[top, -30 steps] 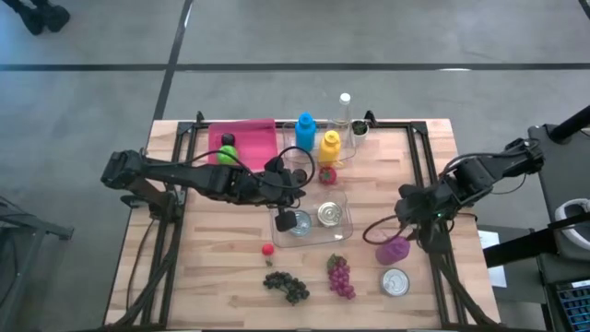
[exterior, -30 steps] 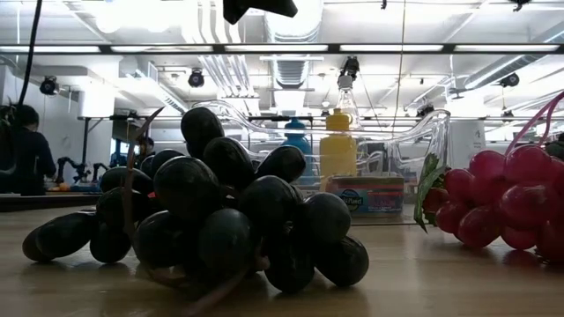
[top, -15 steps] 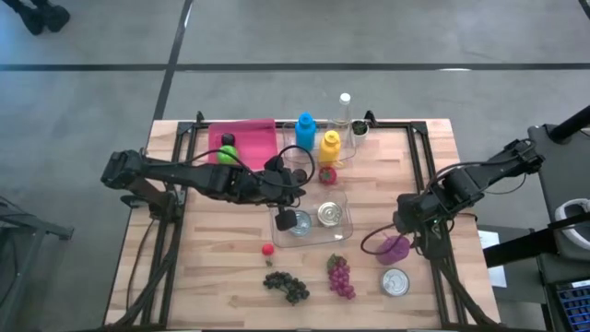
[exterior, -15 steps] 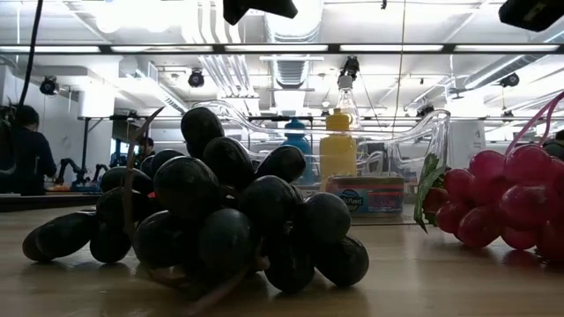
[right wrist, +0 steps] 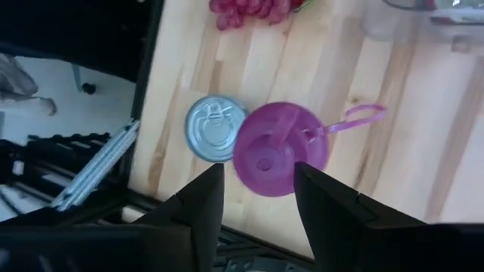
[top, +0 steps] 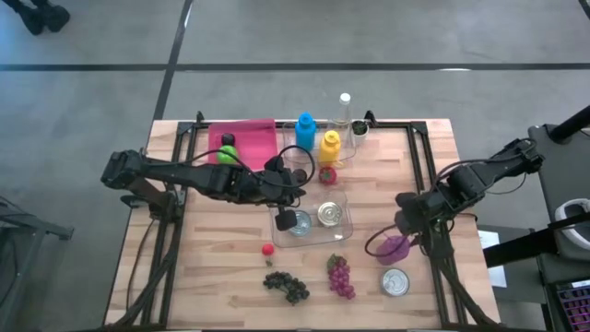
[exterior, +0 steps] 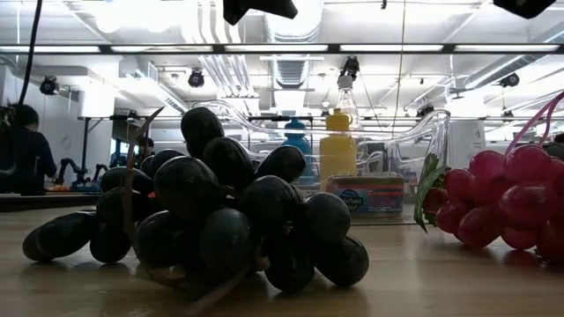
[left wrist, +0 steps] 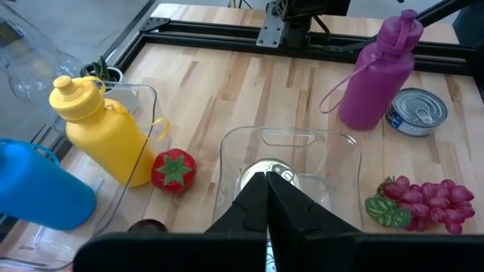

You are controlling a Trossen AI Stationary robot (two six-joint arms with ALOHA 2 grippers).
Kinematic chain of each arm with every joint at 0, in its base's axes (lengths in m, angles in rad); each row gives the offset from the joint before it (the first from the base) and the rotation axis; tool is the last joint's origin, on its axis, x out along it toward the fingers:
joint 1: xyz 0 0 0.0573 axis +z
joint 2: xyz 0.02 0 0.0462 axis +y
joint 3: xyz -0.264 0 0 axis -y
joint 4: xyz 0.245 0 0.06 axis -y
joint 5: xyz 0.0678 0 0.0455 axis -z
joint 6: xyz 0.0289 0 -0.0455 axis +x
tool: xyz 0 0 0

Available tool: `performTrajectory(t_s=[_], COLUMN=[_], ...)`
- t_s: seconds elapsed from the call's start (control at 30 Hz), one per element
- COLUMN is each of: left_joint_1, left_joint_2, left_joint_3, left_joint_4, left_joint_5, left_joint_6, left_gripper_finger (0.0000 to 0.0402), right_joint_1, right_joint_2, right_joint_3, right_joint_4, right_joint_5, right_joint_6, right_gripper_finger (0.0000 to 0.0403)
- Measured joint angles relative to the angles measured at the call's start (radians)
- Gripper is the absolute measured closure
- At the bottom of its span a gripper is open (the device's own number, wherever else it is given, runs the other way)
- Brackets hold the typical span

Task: Pick & Place Food Item
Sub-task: Put the purple bottle into the top transparent bin

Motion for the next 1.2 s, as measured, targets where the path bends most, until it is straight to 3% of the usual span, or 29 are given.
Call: performTrajectory(t_s=[0.33, 1.2], left_joint_1=[0.0, 0.006], left_joint_2=[0.0, 0.0], left_joint_3=[0.0, 0.0], left_joint_4=[0.0, 0.0], left_joint_5=[0.0, 0.0], left_joint_6=[-0.008, -0.026], left_gripper_finger=[0.0401, 0.0401], right_joint_1=[0.036, 0.037], right_joint_2=[0.0, 0.0], right_joint_3=[-0.043, -0.055], right_joint_4=[0.008, 0.01], right_joint_5=[0.08, 0.078], right_joint_6=[-0.182, -0.228], right_gripper_finger=[0.0266, 0.0268])
